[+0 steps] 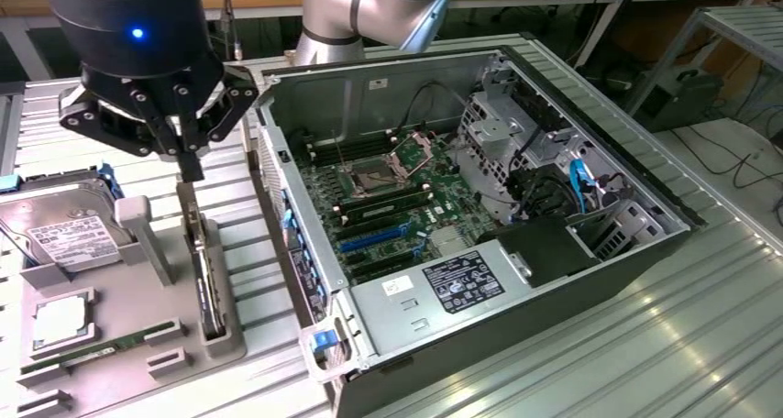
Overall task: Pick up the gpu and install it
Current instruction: 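Reach for the gpu, then pick up the gpu and move the gpu toward the slot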
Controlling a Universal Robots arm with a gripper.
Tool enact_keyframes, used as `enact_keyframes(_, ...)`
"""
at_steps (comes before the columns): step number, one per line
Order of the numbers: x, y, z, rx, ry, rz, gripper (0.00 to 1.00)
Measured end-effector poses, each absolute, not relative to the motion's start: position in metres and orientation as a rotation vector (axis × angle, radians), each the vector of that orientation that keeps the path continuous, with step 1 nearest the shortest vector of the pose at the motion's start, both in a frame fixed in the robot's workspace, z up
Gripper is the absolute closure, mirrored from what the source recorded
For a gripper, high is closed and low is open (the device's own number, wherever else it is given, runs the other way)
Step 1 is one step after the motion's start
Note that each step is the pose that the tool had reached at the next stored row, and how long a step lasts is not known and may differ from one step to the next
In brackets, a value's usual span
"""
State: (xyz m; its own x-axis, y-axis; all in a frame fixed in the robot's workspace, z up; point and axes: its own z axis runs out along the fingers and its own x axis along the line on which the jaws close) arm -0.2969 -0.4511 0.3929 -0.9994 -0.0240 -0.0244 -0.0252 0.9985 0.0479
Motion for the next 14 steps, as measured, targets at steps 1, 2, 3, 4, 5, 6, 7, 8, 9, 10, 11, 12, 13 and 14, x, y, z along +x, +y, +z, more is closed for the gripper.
enact_keyframes(1,-0.300,-0.452,0.393,-0.038,3.117,0.075,0.89)
enact_keyframes(2,-0.303,-0.454,0.393,-0.039,3.117,0.076,0.89)
enact_keyframes(3,-0.306,-0.455,0.393,-0.039,3.117,0.076,0.89)
enact_keyframes(4,-0.309,-0.456,0.393,-0.039,3.116,0.076,0.89)
enact_keyframes(5,-0.311,-0.457,0.393,-0.040,3.117,0.076,0.89)
enact_keyframes(6,-0.314,-0.458,0.393,-0.040,3.116,0.077,0.89)
enact_keyframes(7,-0.319,-0.460,0.393,-0.040,3.116,0.077,0.89)
enact_keyframes(8,-0.322,-0.461,0.393,-0.040,3.116,0.077,0.89)
enact_keyframes(9,-0.323,-0.462,0.393,-0.041,3.116,0.078,0.89)
enact_keyframes(10,-0.323,-0.462,0.393,-0.041,3.116,0.078,0.89)
enact_keyframes(11,-0.323,-0.462,0.393,-0.041,3.116,0.078,0.89)
enact_keyframes(12,-0.323,-0.462,0.393,-0.041,3.116,0.078,0.89)
enact_keyframes(13,-0.323,-0.462,0.393,-0.041,3.117,0.078,0.89)
enact_keyframes(14,-0.323,-0.462,0.392,-0.041,3.117,0.078,0.89)
